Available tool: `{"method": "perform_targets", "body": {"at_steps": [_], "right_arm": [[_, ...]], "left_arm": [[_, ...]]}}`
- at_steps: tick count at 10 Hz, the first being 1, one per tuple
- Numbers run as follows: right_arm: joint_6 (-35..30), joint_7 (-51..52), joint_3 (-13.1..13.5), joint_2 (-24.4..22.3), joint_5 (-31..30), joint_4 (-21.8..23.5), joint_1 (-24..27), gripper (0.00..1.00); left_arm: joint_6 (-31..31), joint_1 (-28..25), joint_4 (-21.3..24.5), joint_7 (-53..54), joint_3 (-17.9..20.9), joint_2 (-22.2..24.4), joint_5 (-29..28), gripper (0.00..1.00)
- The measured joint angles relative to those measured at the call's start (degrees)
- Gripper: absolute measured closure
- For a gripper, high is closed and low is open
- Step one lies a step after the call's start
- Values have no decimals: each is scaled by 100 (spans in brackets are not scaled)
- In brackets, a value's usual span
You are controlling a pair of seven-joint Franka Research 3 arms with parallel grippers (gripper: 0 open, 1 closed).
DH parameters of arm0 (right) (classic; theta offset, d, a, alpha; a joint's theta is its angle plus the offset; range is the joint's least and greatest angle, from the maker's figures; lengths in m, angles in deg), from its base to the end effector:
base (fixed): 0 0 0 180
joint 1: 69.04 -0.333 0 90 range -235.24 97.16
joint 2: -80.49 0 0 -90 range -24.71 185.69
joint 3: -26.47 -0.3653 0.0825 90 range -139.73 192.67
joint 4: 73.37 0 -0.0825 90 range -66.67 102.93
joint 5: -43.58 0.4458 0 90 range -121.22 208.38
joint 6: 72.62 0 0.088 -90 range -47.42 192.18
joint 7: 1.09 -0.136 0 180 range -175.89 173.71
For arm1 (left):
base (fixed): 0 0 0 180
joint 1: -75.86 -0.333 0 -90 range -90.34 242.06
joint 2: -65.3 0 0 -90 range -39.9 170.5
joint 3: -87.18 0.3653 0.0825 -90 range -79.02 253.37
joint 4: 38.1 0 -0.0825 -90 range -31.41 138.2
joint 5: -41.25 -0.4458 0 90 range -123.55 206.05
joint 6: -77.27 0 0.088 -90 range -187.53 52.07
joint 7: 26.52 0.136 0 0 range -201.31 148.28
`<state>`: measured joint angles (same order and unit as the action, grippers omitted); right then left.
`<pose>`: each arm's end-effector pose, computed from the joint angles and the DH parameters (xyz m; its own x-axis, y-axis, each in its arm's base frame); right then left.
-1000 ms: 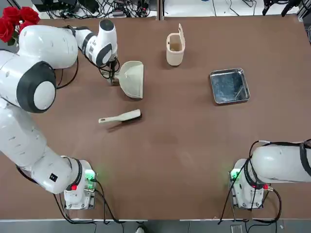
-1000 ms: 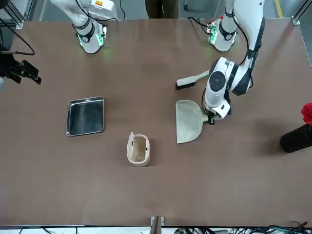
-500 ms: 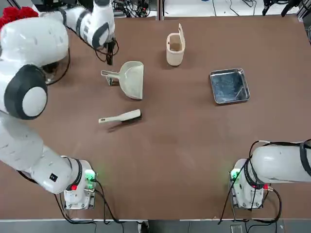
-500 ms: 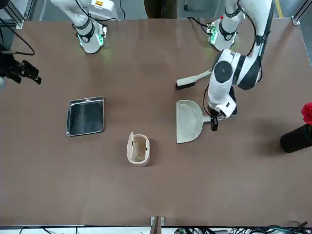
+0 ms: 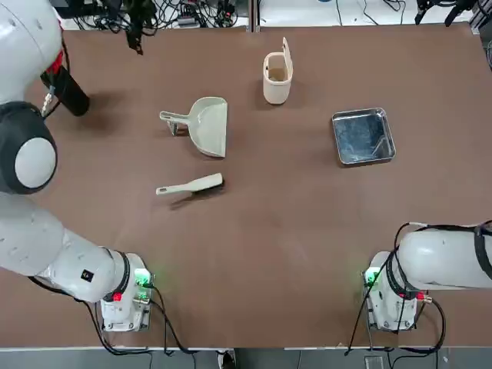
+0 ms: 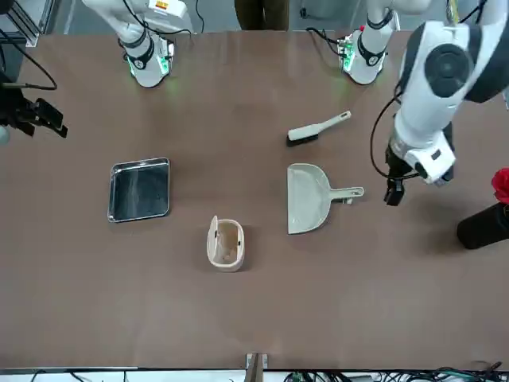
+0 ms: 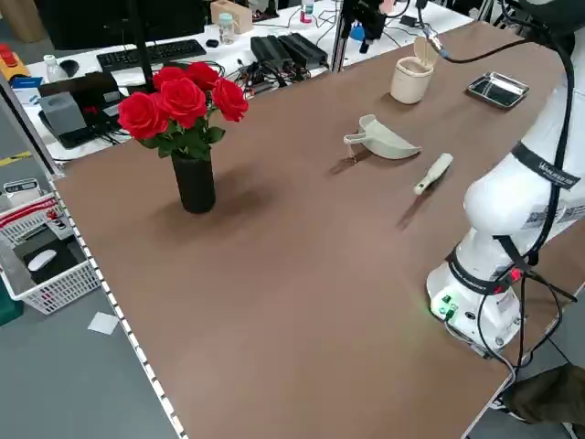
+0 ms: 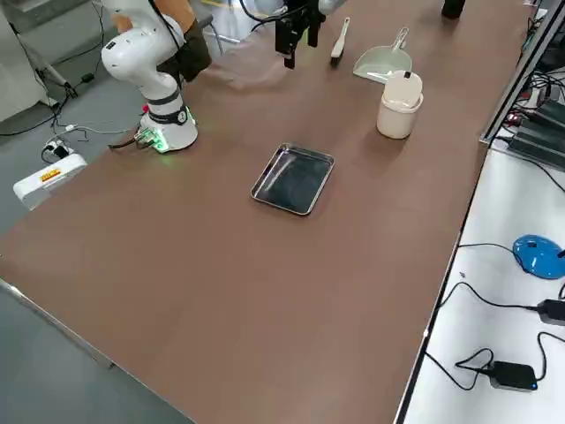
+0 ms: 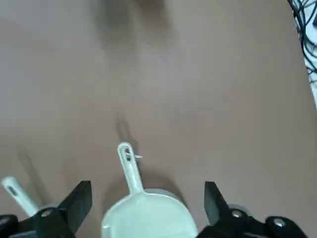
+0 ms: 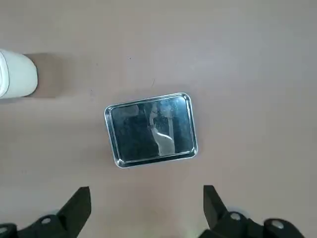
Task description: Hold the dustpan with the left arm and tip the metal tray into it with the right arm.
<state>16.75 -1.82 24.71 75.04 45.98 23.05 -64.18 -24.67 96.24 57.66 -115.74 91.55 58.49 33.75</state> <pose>0.5783 -0.0248 0.6411 0.9974 -0.0665 -0.0285 -0.0676 -0.9970 -0.0386 0.6427 -0.1711 0.5338 0.3138 0.9397 0.1362 0.9490 -0.3149 -0.0145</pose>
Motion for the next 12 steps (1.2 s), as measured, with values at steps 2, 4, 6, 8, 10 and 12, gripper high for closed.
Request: {"method": "perform_targets", "body": {"at_steps": [2,4,6,8,10,12], "right_arm": [[0,0,7,-1,0,0,5,0],[-3,0,15,-3,0,0,18,0],[-37,0,16,-6,0,1,21,0],[-44,0,11,-30,0,0,20,0],[-36,0,11,-38,0,0,20,0],[-33,0,11,-38,0,0,20,0]], "left_arm": [[277,-726,-402,1668,-78,21,702,0],[529,-1575,-576,3109,-647,85,919,0],[692,-2266,-796,4520,-1501,86,834,0],[1108,-2379,-978,5998,-1757,87,452,0],[1402,-2381,-1199,7177,-1792,97,403,0],[1557,-2382,-1406,7394,-1813,113,403,0]]}}
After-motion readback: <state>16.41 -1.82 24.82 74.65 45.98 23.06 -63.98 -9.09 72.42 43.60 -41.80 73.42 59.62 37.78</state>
